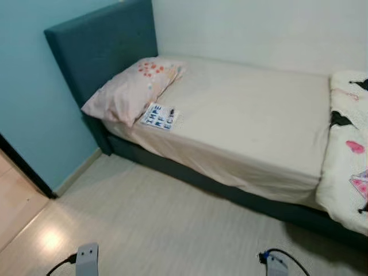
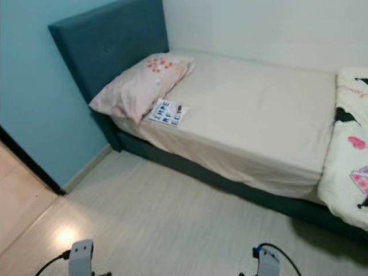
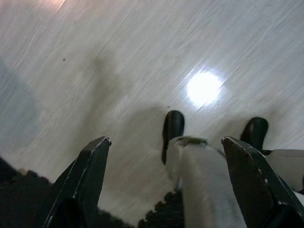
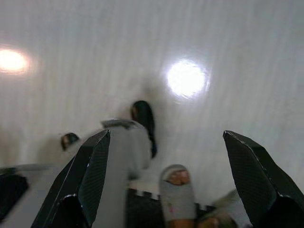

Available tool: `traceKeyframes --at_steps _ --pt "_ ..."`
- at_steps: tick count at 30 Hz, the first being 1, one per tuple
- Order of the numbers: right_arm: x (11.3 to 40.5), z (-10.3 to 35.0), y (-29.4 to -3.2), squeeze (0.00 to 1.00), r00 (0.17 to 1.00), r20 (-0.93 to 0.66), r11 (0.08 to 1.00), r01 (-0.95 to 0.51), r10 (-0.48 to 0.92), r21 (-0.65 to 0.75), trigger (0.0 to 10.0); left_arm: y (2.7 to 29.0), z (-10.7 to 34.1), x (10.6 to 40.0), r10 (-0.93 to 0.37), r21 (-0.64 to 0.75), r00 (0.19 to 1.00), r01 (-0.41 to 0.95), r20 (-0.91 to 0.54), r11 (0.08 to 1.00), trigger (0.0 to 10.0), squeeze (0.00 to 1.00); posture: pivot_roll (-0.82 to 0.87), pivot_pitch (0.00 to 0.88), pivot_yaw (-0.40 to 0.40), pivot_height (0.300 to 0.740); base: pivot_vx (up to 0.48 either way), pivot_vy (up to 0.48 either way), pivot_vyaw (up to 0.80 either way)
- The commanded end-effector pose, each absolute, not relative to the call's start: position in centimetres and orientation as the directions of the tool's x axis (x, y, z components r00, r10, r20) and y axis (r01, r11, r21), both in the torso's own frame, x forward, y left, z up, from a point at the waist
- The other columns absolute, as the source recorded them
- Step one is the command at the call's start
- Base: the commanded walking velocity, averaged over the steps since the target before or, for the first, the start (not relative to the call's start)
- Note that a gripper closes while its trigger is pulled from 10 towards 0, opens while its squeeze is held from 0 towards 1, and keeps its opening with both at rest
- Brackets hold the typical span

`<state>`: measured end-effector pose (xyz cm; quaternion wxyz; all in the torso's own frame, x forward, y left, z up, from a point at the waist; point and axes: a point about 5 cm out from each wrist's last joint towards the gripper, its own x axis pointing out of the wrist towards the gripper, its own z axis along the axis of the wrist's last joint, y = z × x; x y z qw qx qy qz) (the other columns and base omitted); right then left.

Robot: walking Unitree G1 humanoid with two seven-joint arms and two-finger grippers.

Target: Clean up the room

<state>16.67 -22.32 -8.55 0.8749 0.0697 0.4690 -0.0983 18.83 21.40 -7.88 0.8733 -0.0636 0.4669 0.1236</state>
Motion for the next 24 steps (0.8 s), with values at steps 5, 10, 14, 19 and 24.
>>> traceKeyframes --at_steps 5,10,14,19,24 --pt "15.4 -9.3 -21.5 0.00 0.498 -0.864 0.977 0.210 -0.077 0.034 10.0 21.8 -8.2 18.0 0.163 0.033 0.509 -0.255 -0.845 0.966 10.0 0.00 -0.09 0.071 0.046 0.740 0.000 0.000 0.00" --pt "14.9 -9.5 -21.6 0.00 0.481 -0.873 0.981 0.194 -0.077 0.021 10.0 21.8 -8.2 17.9 0.163 0.040 0.509 -0.242 -0.846 0.969 10.0 0.00 -0.09 0.065 0.048 0.740 0.000 0.000 0.00" --pt "14.6 -9.5 -21.7 0.00 0.475 -0.877 0.982 0.189 -0.076 0.017 10.0 21.8 -8.3 17.9 0.163 0.040 0.509 -0.243 -0.845 0.969 10.0 0.00 -0.09 0.065 0.048 0.740 0.000 0.000 0.00" --pt "14.3 -9.6 -21.9 0.00 0.469 -0.880 0.982 0.187 -0.078 0.012 10.0 21.7 -8.3 17.9 0.162 0.037 0.510 -0.246 -0.845 0.968 10.0 0.00 -0.09 0.069 0.048 0.740 0.000 0.000 0.00" --pt "14.2 -9.6 -22.0 0.00 0.466 -0.882 0.983 0.185 -0.078 0.011 10.0 21.7 -8.3 17.9 0.155 0.033 0.512 -0.238 -0.845 0.971 10.0 0.00 -0.09 0.073 0.048 0.740 0.000 0.000 0.00"
